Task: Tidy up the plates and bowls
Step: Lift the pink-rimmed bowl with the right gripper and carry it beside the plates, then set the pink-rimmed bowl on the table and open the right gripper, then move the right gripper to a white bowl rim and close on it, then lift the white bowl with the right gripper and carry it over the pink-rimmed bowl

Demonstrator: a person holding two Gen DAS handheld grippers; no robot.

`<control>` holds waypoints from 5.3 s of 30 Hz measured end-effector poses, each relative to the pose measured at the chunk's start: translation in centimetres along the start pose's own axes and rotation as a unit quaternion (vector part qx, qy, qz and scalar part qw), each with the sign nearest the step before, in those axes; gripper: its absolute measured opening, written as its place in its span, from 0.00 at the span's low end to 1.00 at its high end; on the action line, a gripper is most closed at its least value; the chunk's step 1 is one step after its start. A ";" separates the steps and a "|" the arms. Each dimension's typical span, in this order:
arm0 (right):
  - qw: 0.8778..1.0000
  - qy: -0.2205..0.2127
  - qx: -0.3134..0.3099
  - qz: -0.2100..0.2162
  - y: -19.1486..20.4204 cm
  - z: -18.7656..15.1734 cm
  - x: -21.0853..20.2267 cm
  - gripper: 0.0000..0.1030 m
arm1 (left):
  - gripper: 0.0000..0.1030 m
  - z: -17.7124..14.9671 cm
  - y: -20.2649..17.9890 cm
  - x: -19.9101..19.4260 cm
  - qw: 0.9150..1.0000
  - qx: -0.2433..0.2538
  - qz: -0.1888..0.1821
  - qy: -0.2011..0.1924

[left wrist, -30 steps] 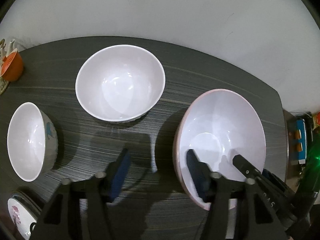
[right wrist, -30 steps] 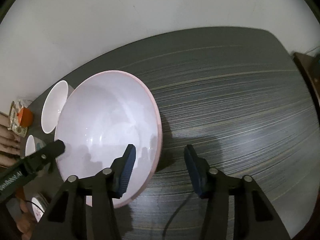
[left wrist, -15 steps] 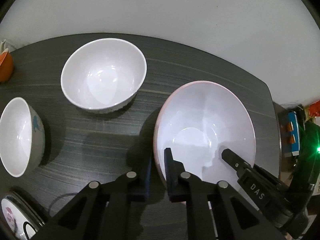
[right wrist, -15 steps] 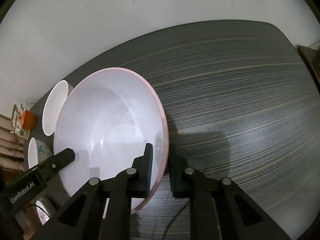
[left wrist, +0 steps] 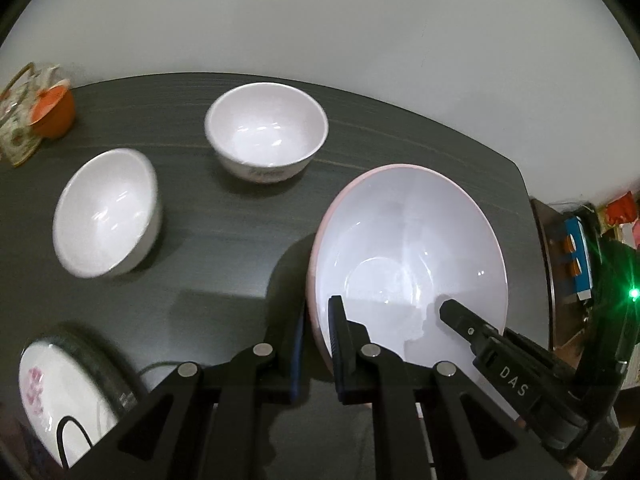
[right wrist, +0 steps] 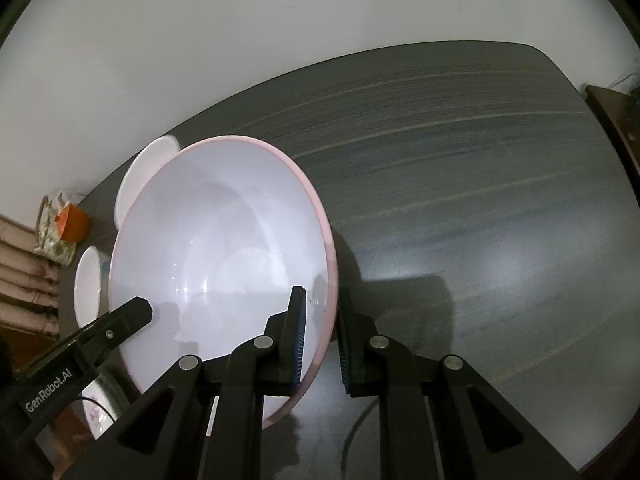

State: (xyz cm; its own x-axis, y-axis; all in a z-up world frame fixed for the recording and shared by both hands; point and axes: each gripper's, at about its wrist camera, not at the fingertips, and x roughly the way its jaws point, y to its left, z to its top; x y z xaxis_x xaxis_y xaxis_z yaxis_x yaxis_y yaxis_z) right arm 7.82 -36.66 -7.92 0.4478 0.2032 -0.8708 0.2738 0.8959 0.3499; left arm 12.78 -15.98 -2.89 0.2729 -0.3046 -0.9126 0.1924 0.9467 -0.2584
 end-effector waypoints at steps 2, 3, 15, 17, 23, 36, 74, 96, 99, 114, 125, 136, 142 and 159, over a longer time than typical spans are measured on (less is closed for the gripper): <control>1.000 0.000 -0.006 0.002 1.1 -1.3 -1.1 0.14 | 0.11 -1.0 0.6 -1.2 1.000 -0.001 0.001 -0.001; 1.000 -0.001 -0.009 0.003 1.6 -2.1 -1.6 0.14 | 0.11 -1.8 1.1 -2.0 1.000 -0.004 0.001 -0.003; 0.999 0.029 -0.032 0.018 6.1 -10.0 -3.4 0.16 | 0.11 -8.9 6.3 -5.9 1.000 -0.020 0.004 0.010; 0.999 0.033 -0.036 0.017 6.7 -11.4 -3.2 0.16 | 0.11 -9.7 6.7 -6.0 1.000 -0.023 0.002 0.013; 0.998 0.048 -0.039 0.011 7.2 -14.5 -2.7 0.16 | 0.11 -11.3 6.7 -4.9 0.999 -0.027 0.003 0.020; 0.997 0.060 -0.040 -0.002 6.9 -17.6 -1.6 0.17 | 0.11 -12.7 7.5 -3.0 0.999 -0.029 0.013 0.028; 0.999 0.028 -0.024 -0.007 6.1 -17.1 -2.9 0.53 | 0.19 -12.3 9.0 -3.5 0.999 -0.044 -0.015 0.008; 0.994 -0.049 -0.095 0.016 10.1 -12.5 -7.4 0.57 | 0.25 -8.5 13.1 -9.1 0.995 -0.077 0.007 -0.055; 0.992 -0.047 -0.111 0.021 11.7 -11.8 -7.4 0.57 | 0.25 -7.9 14.6 -9.5 0.993 -0.096 0.020 -0.057; 0.984 -0.015 -0.169 0.049 19.0 -7.0 -4.9 0.56 | 0.25 -2.2 20.7 -8.8 0.986 -0.154 0.047 -0.047; 0.985 0.010 -0.164 0.044 23.0 -2.0 -0.3 0.55 | 0.26 2.7 22.9 -5.6 0.984 -0.173 0.013 -0.038; 0.988 0.052 -0.144 0.033 24.5 -0.1 5.7 0.45 | 0.26 4.9 23.5 -0.7 0.986 -0.166 0.006 -0.009; 0.988 0.064 -0.140 0.025 25.0 0.8 8.1 0.43 | 0.26 5.2 23.9 0.7 0.984 -0.176 0.010 0.002; 0.986 0.086 -0.142 0.026 24.8 0.5 11.5 0.13 | 0.13 4.2 22.5 0.7 0.987 -0.159 0.014 -0.007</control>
State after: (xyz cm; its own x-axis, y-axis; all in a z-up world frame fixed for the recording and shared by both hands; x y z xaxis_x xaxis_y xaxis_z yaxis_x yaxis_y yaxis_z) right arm 20.22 -12.30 -9.04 0.2971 0.2940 -0.9085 -0.0067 0.9520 0.3059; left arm 21.30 4.68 -7.98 0.2877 -0.2775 -0.9166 -0.1208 0.9389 -0.3222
